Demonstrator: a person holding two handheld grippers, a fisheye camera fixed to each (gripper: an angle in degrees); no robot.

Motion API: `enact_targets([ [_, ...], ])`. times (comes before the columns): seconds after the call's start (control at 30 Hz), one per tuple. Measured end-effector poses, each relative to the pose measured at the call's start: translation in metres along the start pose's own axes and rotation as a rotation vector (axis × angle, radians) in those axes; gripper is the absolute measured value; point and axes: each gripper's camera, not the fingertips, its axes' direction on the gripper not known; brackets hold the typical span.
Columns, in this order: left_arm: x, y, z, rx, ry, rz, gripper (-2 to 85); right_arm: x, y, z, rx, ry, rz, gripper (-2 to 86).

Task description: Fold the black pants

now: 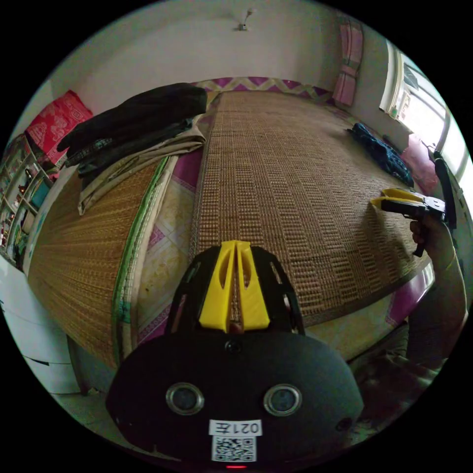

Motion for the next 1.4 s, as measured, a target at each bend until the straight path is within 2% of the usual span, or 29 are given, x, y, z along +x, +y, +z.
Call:
enact_targets([
  [1.4, -0.009, 0.013, -0.047, 0.001, -0.005, -0.001, -1.0, -0.006, 0.057, 0.088, 0.011, 0.028, 0.005, 20.4],
])
